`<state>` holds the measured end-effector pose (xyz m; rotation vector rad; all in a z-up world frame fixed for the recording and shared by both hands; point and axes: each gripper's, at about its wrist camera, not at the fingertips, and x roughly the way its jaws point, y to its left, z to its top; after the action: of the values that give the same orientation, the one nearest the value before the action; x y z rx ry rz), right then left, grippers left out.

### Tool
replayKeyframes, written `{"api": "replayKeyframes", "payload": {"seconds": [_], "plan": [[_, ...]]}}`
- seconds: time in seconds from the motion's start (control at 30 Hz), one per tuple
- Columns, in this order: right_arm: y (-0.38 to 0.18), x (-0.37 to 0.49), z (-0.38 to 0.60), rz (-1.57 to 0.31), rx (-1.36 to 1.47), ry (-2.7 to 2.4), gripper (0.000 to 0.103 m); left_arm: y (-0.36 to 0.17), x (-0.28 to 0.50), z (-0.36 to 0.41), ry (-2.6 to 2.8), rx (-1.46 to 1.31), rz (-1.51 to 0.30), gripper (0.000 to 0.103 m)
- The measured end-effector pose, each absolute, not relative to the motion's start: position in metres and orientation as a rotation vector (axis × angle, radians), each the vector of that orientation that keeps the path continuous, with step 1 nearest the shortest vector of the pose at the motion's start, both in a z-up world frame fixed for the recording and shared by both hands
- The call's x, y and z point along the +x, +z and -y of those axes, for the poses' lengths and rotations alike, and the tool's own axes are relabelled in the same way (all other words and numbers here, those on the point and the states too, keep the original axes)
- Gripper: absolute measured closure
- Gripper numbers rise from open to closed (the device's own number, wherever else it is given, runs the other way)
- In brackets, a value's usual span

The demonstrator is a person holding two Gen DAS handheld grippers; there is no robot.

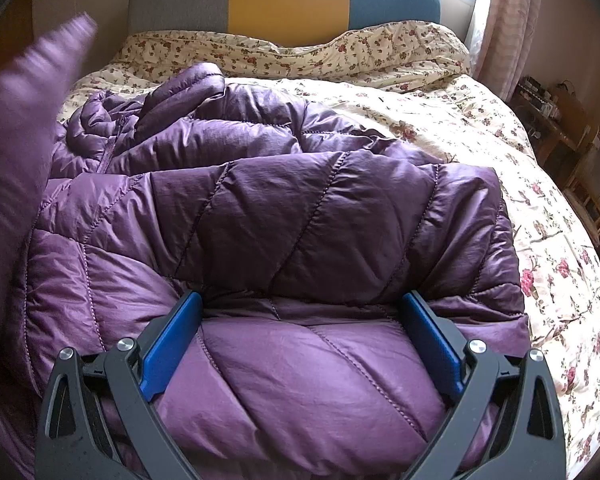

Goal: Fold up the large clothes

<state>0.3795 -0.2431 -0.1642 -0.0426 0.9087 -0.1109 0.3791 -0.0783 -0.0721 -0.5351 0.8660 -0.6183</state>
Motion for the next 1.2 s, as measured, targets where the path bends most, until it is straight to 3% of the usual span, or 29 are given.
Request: {"api": "replayKeyframes", "payload": {"seconds": [0.03,0.17,0.27,0.47,0.7,1.0,1.03,1.07,1.17,1.2], "plan": [[-0.164,0.38,0.243,-0.909,-0.044,-0.112,0.004,-0.071,0.375,0.073,-0.616,-0.539,-0.861,0.059],[-0.162,0.38,0.24,-0.905,-0.052,-0.118,0.007,-0.064,0.36,0.05,-0.574,-0.517,-0.821,0.059],[-0.154,0.376,0.239,-0.882,-0.054,-0.125,0.02,-0.06,0.342,0.025,-0.494,-0.483,-0.787,0.059],[-0.136,0.364,0.243,-0.856,-0.072,-0.152,0.034,-0.058,0.322,-0.021,-0.398,-0.47,-0.756,0.059],[-0.104,0.353,0.257,-0.803,0.081,-0.132,0.036,-0.052,0.31,-0.062,-0.294,-0.515,-0.707,0.059],[-0.113,0.377,0.209,-0.933,0.225,0.106,0.036,-0.049,0.303,-0.097,-0.226,-0.535,-0.681,0.059],[-0.117,0.379,0.203,-0.951,0.213,0.111,0.048,-0.05,0.302,-0.1,-0.221,-0.539,-0.679,0.059],[-0.121,0.38,0.198,-0.965,0.204,0.119,0.071,-0.05,0.302,-0.105,-0.211,-0.542,-0.676,0.059],[-0.122,0.382,0.19,-0.956,0.149,0.101,0.094,-0.05,0.301,-0.117,-0.184,-0.554,-0.666,0.059],[-0.121,0.381,0.191,-0.942,0.134,0.088,0.096,-0.049,0.301,-0.121,-0.172,-0.554,-0.661,0.059]]}}
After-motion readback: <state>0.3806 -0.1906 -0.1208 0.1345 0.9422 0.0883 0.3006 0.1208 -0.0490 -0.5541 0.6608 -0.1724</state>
